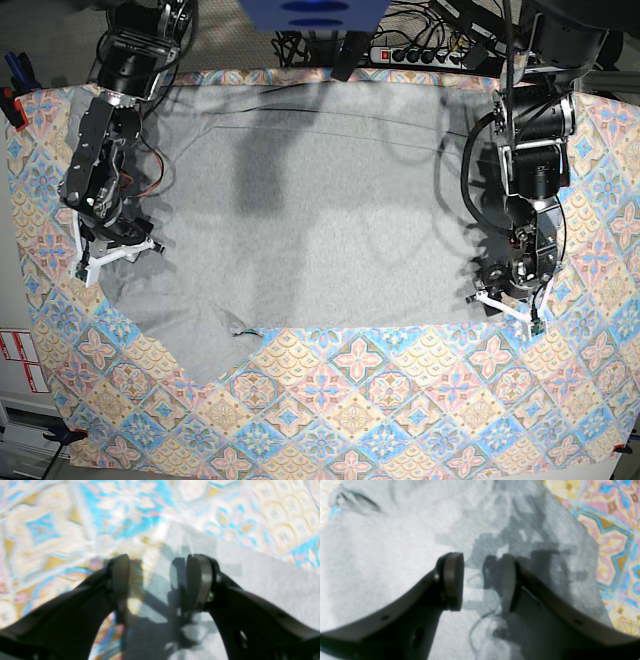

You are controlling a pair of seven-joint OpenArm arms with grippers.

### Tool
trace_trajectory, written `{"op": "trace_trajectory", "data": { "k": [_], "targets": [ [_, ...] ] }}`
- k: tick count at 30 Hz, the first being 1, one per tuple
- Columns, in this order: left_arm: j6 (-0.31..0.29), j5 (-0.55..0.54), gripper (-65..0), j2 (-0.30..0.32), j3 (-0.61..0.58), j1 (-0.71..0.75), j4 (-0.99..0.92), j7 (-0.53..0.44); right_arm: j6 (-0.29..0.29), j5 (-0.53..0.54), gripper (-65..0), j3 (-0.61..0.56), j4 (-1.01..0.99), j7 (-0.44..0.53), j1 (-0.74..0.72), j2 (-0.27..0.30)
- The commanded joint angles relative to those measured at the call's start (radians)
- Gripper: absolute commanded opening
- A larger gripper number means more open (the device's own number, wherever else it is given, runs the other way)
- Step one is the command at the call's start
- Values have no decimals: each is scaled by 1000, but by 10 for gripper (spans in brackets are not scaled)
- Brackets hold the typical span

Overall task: Fold the T-shirt properly
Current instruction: 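Release and reach both grippers out to the shirt's sides mid-body, then close both grippers on the shirt sides near the hem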

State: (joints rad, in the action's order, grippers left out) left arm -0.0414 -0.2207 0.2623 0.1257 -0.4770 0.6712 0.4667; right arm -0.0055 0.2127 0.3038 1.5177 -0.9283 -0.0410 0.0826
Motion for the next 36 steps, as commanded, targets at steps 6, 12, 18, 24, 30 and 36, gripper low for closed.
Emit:
{"op": "trace_trajectory", "data": {
  "k": [6, 12, 18, 24, 30, 36],
  "targets": [
    [-4, 25, -278, -31, -1, -25, -60, -19, 3, 3, -413, 2, 25, 16, -12, 3],
    [-4, 20, -283, -30, 5, -24, -55, -19, 3, 3, -413, 2, 27, 16, -12, 3],
    [-4, 22, -283, -21, 5, 50, 141, -18, 3, 3, -413, 2, 27, 16, -12, 3],
    [25, 27, -284, -4, 5, 67, 155, -18, 3, 3, -413, 1, 27, 16, -12, 3],
    [62, 27, -279, -7, 5, 85, 154, -19, 3, 4, -413, 1, 27, 16, -13, 3],
    [62, 28, -281, -11, 4, 90, 152, -19, 3, 4, -413, 1, 27, 16, -15, 3]
  ]
}}
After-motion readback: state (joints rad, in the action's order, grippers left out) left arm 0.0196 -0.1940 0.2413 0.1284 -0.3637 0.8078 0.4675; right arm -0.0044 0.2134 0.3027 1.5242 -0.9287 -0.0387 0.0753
